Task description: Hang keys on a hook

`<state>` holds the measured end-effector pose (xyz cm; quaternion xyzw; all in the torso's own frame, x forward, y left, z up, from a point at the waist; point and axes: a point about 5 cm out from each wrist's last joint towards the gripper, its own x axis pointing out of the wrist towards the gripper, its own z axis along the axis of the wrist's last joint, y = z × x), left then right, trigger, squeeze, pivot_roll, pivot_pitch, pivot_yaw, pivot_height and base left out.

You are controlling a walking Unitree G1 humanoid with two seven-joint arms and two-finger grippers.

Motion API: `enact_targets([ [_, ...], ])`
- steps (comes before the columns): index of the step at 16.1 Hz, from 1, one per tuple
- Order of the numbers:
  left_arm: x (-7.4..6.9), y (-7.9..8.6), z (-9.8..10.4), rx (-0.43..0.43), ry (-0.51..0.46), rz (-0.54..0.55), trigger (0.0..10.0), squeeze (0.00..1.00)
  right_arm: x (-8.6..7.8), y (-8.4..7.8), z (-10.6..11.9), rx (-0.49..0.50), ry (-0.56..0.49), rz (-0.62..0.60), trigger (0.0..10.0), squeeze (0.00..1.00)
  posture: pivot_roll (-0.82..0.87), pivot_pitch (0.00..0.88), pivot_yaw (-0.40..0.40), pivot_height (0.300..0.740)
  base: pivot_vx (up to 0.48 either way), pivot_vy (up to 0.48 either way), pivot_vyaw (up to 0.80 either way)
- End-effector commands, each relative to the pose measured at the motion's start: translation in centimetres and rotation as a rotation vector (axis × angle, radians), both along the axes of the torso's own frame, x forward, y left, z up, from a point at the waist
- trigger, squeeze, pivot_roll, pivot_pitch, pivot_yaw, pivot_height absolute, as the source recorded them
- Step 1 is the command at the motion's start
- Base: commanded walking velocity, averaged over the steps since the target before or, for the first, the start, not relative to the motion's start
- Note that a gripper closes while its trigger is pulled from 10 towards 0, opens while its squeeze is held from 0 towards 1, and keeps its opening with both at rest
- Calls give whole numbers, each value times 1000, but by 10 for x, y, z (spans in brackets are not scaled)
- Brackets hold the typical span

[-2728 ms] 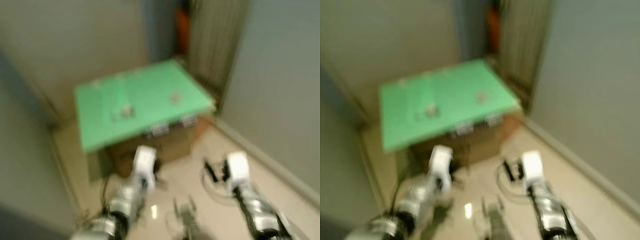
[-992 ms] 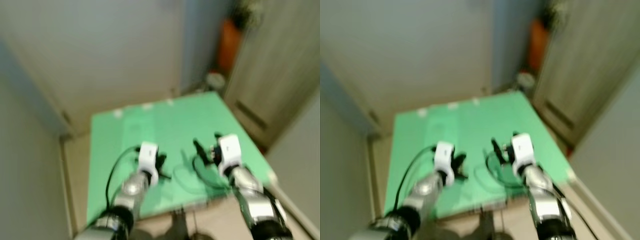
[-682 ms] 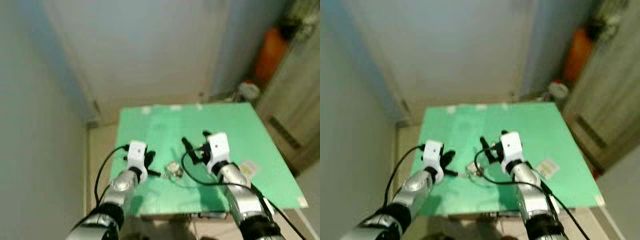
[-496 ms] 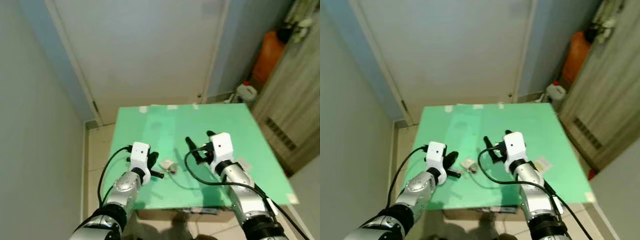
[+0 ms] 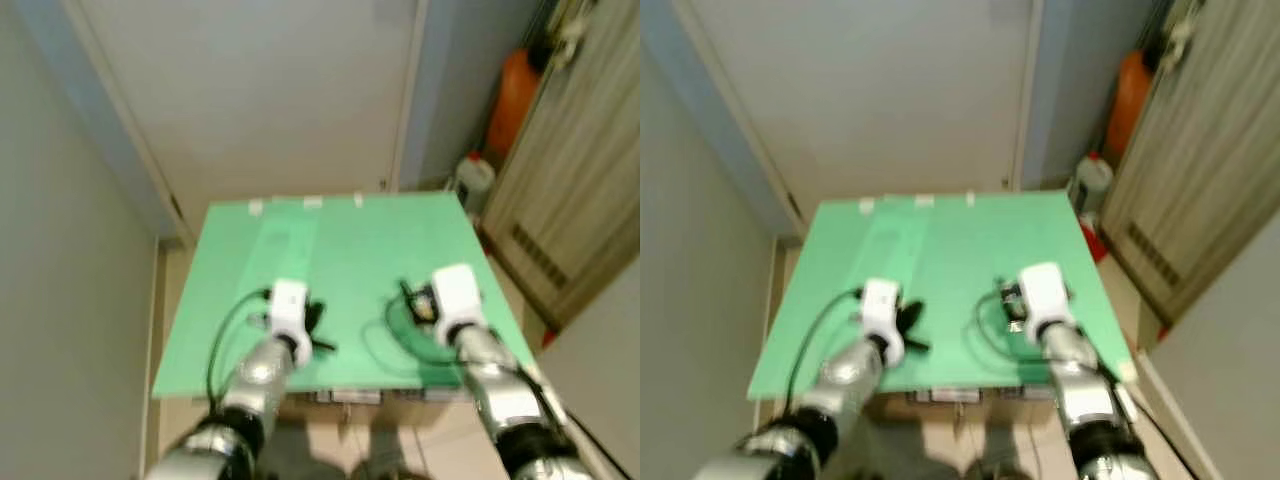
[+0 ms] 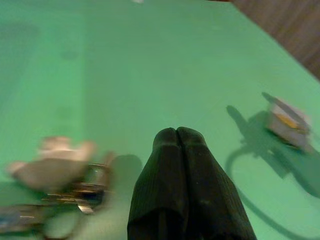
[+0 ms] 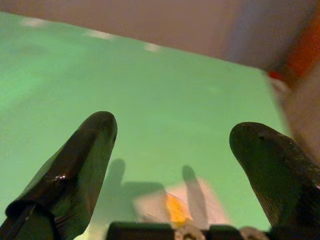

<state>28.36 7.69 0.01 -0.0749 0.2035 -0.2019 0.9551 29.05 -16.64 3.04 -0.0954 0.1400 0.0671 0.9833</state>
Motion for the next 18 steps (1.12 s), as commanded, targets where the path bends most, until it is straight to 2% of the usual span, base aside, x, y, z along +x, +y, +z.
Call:
enact_targets([
  [1, 0, 10, -2, 14, 8, 9, 10000, 0, 0, 0, -7, -17, 57, -37, 10000, 0, -137, 36, 48, 740, 0, 0, 0],
  [3, -1, 7, -2, -3, 8, -16, 10000, 0, -3, -2, -15, 20, 123, -40, 10000, 0, -136, 45, 46, 740, 0, 0, 0],
  [5, -5, 2, -4, -6, 18, -66, 10000, 0, -5, 7, -22, 130, 181, 24, 10000, 0, -133, 61, 42, 740, 0, 0, 0],
  [7, -10, 1, -7, 5, 16, -100, 10000, 0, -3, 6, -28, 115, 222, 6, 10000, 0, -115, 94, 33, 740, 0, 0, 0],
  [11, -14, -3, -5, 29, -32, -148, 10000, 0, 2, -15, -28, 22, 219, -70, 10000, 0, -84, 162, 22, 740, 0, 0, 0],
  [14, -17, -6, 0, 37, -90, -174, 10000, 0, 4, -26, -22, 54, 180, -78, 9804, 0, -61, 225, 18, 740, 0, 0, 0],
  [15, -18, -6, 1, 36, -93, -176, 10000, 0, 4, -26, -23, 57, 186, -77, 8667, 0, -62, 230, 18, 740, 0, 0, 0],
  [16, -18, -7, 2, 36, -98, -178, 10000, 0, 2, -26, -26, 62, 193, -79, 4118, 0, -63, 236, 17, 740, 0, 0, 0],
  [17, -19, -7, 3, 40, -108, -184, 10000, 0, 0, -22, -28, 62, 193, -73, 0, 0, -63, 245, 12, 740, 0, 0, 0],
  [18, -19, -8, 5, 49, -118, -193, 10000, 0, 0, -20, -29, 60, 191, -70, 0, 0, -57, 247, 11, 740, 0, 0, 0],
])
